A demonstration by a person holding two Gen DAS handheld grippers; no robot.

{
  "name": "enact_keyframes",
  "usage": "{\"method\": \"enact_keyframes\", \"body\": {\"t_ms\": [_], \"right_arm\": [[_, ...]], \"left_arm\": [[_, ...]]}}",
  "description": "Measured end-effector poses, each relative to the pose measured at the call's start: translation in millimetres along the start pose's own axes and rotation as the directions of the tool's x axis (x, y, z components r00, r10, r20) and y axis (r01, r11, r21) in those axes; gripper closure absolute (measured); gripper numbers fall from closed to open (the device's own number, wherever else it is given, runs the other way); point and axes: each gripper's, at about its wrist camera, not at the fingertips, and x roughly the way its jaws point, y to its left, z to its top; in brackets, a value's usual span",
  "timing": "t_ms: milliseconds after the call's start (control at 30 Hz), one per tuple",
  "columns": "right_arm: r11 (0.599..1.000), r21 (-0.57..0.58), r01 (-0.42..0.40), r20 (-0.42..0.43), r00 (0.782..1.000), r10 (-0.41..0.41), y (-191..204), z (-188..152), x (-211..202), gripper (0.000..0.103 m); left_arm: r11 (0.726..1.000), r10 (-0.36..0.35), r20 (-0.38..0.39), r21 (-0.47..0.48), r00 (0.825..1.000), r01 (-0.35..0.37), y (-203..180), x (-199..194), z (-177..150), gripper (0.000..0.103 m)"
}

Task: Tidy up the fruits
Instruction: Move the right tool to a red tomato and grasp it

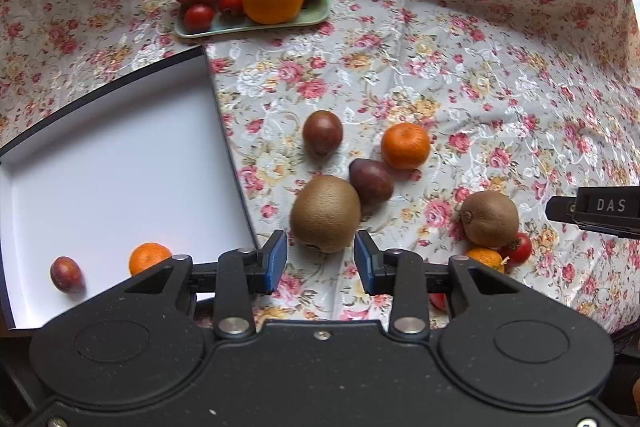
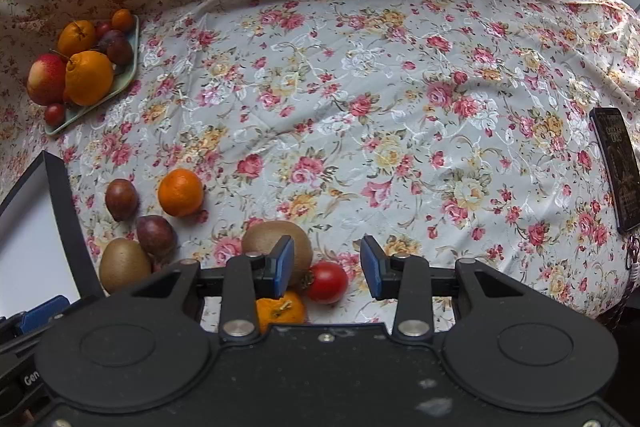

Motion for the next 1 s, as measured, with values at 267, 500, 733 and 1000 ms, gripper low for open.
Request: {"method": "enact_keyframes", "body": {"t_ms": [267,500,733,1000], "right_arm": [[0.999,0.03,-0.011,-0.058,0.998,0.013,-26.8,-11.9,30.6,0.065],[0.996,0.037,-0.08,-0.071,0.994,0.083,-22.1,-16.4,30.6,0.065],[0.997,0.02,-0.071,-0.101,0.992,0.073,-11.0,-15.2,45.7,0.065],[0.997,0.074,-0.033,-0.104,0.994,0.041,-7.4,-13.0,58.6,0.065]], "left_arm": [[0.995,-0.049,-0.078,0.087,0.996,0.056,-41.3,17.2,-7.9,0.058],[0.991,-0.042,-0.102,0.126,0.994,0.055,-55.4,23.7,-13.1,0.058],[0.991,-0.054,-0.117,0.119,0.992,0.068,-53.4,25.5,-13.9,0.058],[0.991,-0.06,-0.119,0.115,0.991,0.074,-45.6,23.3,-14.5,0.058]]}}
